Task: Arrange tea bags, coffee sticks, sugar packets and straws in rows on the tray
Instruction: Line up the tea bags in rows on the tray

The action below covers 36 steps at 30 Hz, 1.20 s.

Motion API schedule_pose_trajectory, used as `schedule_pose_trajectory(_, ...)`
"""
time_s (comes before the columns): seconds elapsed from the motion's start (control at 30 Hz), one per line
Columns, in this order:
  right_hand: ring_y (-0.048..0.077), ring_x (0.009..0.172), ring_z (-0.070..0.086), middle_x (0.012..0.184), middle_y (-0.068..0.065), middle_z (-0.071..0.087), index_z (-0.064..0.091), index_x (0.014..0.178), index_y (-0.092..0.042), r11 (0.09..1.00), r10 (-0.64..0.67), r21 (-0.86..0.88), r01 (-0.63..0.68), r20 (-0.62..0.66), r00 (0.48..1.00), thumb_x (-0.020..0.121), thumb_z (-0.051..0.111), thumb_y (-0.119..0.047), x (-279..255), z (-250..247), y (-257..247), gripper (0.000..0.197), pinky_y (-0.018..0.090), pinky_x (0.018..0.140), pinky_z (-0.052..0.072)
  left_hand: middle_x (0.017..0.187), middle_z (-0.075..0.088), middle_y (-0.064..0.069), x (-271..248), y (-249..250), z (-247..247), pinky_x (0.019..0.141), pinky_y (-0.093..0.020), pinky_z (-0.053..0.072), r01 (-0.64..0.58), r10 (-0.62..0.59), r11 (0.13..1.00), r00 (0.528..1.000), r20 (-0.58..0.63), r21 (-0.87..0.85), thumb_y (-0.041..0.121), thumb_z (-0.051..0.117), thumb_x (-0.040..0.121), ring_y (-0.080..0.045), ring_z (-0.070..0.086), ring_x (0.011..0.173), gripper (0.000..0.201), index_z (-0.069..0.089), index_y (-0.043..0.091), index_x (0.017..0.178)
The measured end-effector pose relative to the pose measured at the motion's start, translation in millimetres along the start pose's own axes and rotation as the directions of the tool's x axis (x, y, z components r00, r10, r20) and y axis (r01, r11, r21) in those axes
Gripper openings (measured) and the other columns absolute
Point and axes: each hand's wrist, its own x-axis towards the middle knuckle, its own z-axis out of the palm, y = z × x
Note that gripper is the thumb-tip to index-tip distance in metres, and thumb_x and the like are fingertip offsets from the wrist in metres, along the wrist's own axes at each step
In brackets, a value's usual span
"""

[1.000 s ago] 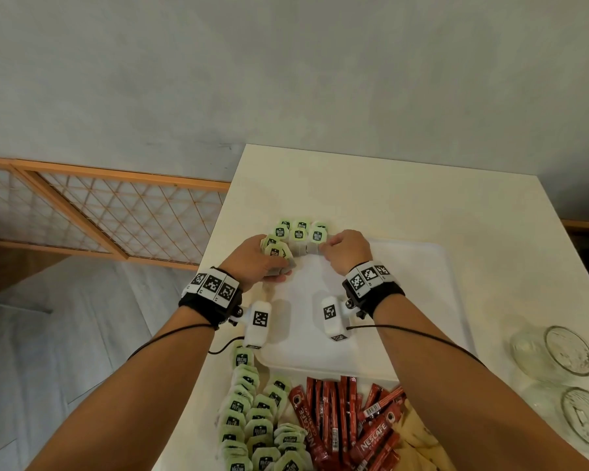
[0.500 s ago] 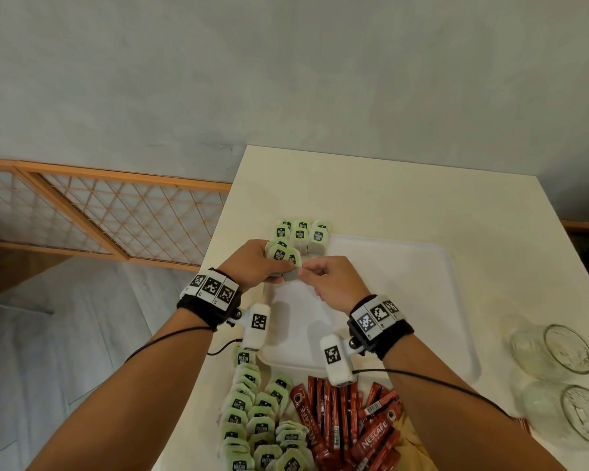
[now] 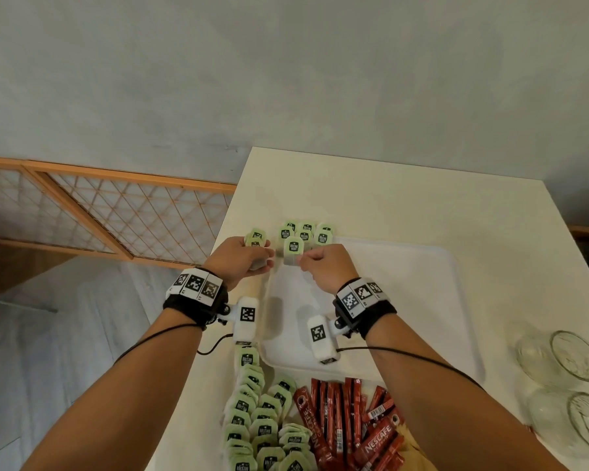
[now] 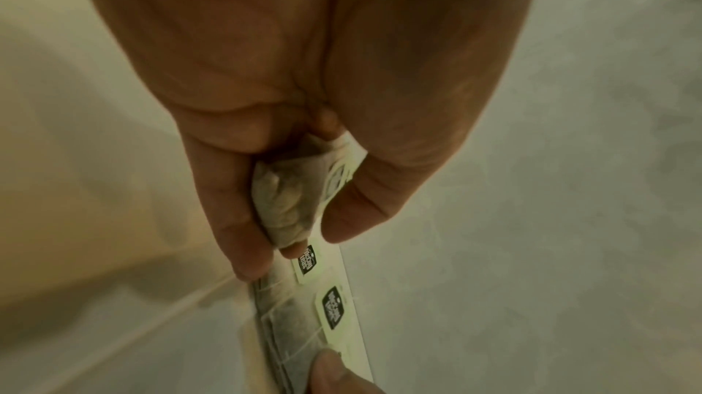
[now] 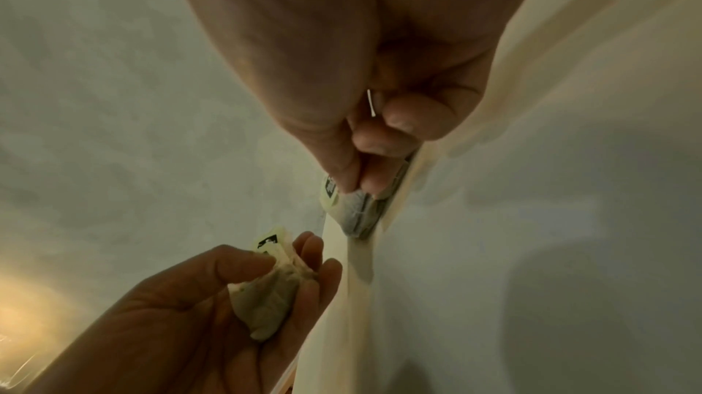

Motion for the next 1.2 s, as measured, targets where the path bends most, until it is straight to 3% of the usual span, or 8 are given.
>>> schedule_pose_trajectory(0.3, 0.010, 0.045, 0.046, 0.038, -0.011, 0.050, 0.067, 0.055, -0.024, 0.993, 0.038, -0.114, -0.035, 0.020, 0.999, 0.089, 0.071, -0.018, 13, 14, -10, 0.035, 0.020, 0.048, 0.034, 0.108, 0.069, -0.015, 0, -4, -10, 0.080, -0.030, 0.061, 0.012, -0.012, 1.000, 0.998, 0.058, -0.011, -0.020, 0.051, 0.085, -0.027, 0.067, 0.095, 0.030, 0.063, -0.004, 0.107)
schedule_pose_trajectory(0.47, 0.015, 0.047, 0.048, 0.052, 0.000, 0.057, 0.075, 0.066, -0.009, 0.990, 0.035, -0.136, -0.034, 0.007, 0.999, 0.088, 0.075, -0.031, 13, 17, -14, 0.031, 0.022, 0.050, 0.041, 0.113, 0.072, -0.014, -3, -5, -14, 0.083, -0.029, 0.060, -0.028, 0.025, 0.999, 0.994, 0.103, 0.029, -0.011, 0.067, 0.086, -0.022, 0.068, 0.101, 0.022, 0.067, 0.001, 0.105)
schedule_pose_trajectory(0.6, 0.019, 0.052, 0.051, 0.058, 0.005, 0.059, 0.072, 0.071, 0.002, 0.992, 0.032, -0.118, -0.036, -0.037, 0.999, 0.083, 0.079, -0.039, 15, 20, -9, 0.043, 0.035, 0.061, 0.056, 0.108, 0.074, -0.018, -5, -5, -13, 0.078, -0.026, 0.061, -0.035, 0.028, 0.998, 0.994, 0.108, 0.059, -0.004, 0.069, 0.087, -0.021, 0.072, 0.094, 0.020, 0.069, -0.005, 0.107)
schedule_pose_trajectory(0.67, 0.018, 0.056, 0.056, 0.063, 0.000, 0.064, 0.073, 0.070, -0.004, 0.995, 0.030, -0.089, -0.035, -0.056, 0.998, 0.081, 0.080, -0.041, 16, 19, -5, 0.039, 0.035, 0.064, 0.056, 0.104, 0.074, -0.019, -7, -4, -11, 0.076, -0.026, 0.061, -0.033, 0.026, 0.998, 0.993, 0.116, 0.058, -0.003, 0.070, 0.087, -0.023, 0.072, 0.093, 0.019, 0.070, -0.004, 0.106)
schedule_pose_trajectory(0.77, 0.015, 0.084, 0.068, 0.090, -0.005, 0.072, 0.070, 0.090, -0.025, 1.000, -0.007, -0.025, 0.006, -0.035, 0.999, 0.082, 0.076, -0.051, 8, 15, -2, 0.028, 0.035, 0.078, 0.058, 0.103, 0.075, -0.017, -9, -5, -8, 0.072, -0.025, 0.060, -0.027, 0.022, 0.999, 0.990, 0.141, 0.035, -0.003, 0.069, 0.088, -0.024, 0.073, 0.091, 0.019, 0.070, -0.002, 0.106)
schedule_pose_trajectory(0.93, 0.001, 0.050, 0.053, 0.081, -0.002, 0.067, 0.075, 0.095, -0.018, 0.988, -0.148, 0.050, 0.143, 0.116, 0.982, 0.098, 0.064, -0.036, -23, -2, -9, 0.022, 0.020, 0.055, 0.047, 0.107, 0.075, -0.016, -13, -7, 0, 0.075, -0.029, 0.061, -0.043, 0.032, 0.997, 0.983, 0.182, 0.058, 0.000, 0.069, 0.089, -0.023, 0.073, 0.095, 0.024, 0.068, -0.001, 0.113)
schedule_pose_trajectory(1.03, -0.004, 0.046, 0.050, 0.080, -0.007, 0.067, 0.076, 0.103, -0.016, 0.985, -0.159, 0.087, 0.146, 0.159, 0.974, 0.098, 0.066, -0.030, -36, -4, -9, 0.018, 0.014, 0.052, 0.044, 0.103, 0.077, -0.010, -16, -6, 4, 0.072, -0.026, 0.060, -0.053, 0.029, 0.991, 0.980, 0.195, 0.121, 0.004, 0.071, 0.090, -0.017, 0.073, 0.089, 0.022, 0.071, 0.005, 0.112)
schedule_pose_trajectory(1.2, -0.003, 0.046, 0.047, 0.070, -0.013, 0.062, 0.071, 0.084, -0.034, 0.977, -0.188, 0.131, 0.169, 0.150, 0.971, 0.098, 0.067, -0.023, -46, -4, -4, 0.018, 0.015, 0.051, 0.043, 0.102, 0.077, -0.009, -18, -8, 10, 0.071, -0.025, 0.059, -0.051, 0.022, 0.988, 0.981, 0.191, 0.148, 0.009, 0.074, 0.087, -0.017, 0.073, 0.087, 0.023, 0.072, 0.005, 0.110)
